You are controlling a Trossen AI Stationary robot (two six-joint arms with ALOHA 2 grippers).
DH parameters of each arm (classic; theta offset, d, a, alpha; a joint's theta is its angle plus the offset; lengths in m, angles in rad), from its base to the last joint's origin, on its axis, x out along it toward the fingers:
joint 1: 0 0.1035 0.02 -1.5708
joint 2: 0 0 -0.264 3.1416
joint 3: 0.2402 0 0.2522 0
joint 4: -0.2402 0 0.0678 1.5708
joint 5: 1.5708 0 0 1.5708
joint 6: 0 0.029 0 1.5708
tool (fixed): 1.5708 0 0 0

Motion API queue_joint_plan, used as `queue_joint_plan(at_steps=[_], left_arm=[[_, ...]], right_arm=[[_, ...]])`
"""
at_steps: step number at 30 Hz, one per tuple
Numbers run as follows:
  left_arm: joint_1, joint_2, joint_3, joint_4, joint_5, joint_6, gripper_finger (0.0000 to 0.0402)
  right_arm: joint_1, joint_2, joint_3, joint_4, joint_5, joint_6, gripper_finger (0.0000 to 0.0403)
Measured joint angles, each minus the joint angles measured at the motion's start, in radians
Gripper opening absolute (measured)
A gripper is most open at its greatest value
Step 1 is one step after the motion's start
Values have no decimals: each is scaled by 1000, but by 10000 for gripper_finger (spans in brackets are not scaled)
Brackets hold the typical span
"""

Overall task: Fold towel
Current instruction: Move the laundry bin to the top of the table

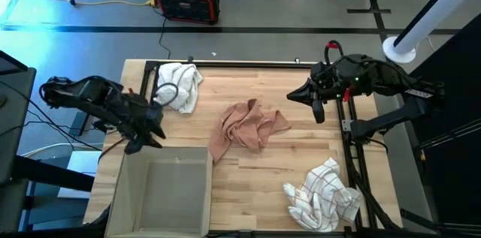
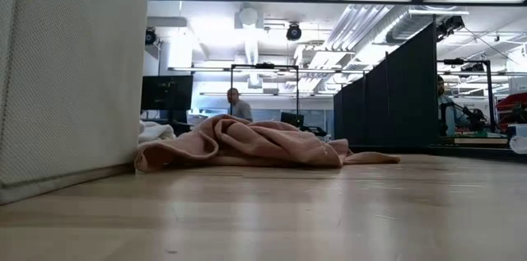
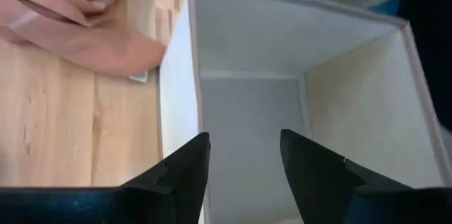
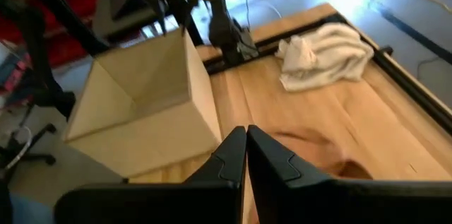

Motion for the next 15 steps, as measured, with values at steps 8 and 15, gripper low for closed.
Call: queue_joint_plan(at_steps=[8,15], left_arm=[[-150,130,-1,-177,-128,-25,168],[-191,202,-66,-180,-150,-22,168]], right_arm=[[0,0,0,-69,9,-57,0],[0,0,0,-69,11,-114,0]])
